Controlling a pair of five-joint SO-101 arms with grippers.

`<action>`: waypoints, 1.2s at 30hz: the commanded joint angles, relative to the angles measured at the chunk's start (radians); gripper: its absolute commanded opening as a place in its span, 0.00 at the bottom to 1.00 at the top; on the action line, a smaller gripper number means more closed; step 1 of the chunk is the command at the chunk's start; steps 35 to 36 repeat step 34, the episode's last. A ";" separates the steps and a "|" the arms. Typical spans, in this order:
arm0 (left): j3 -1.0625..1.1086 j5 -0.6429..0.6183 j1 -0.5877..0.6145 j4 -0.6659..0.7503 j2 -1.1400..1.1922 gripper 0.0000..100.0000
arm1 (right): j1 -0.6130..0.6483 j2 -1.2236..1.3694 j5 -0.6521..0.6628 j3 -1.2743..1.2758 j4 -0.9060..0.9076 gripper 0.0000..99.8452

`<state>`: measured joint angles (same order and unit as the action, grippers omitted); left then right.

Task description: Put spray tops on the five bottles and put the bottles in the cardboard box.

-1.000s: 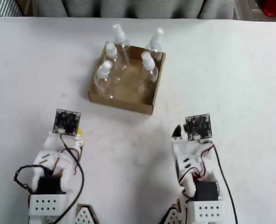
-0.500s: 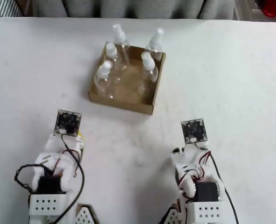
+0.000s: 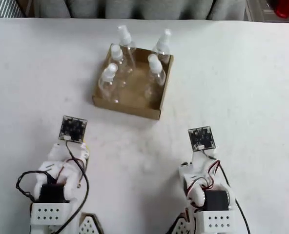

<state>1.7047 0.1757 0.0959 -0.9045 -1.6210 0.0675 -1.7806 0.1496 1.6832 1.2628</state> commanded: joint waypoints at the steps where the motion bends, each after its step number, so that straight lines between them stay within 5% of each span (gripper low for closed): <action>1: -0.006 0.011 -0.087 -0.097 -0.012 0.07 | -0.010 -0.019 -0.003 0.008 0.007 0.02; 36: -0.005 0.008 -0.081 -0.129 -0.015 0.07 | -0.008 -0.019 -0.003 0.008 0.007 0.02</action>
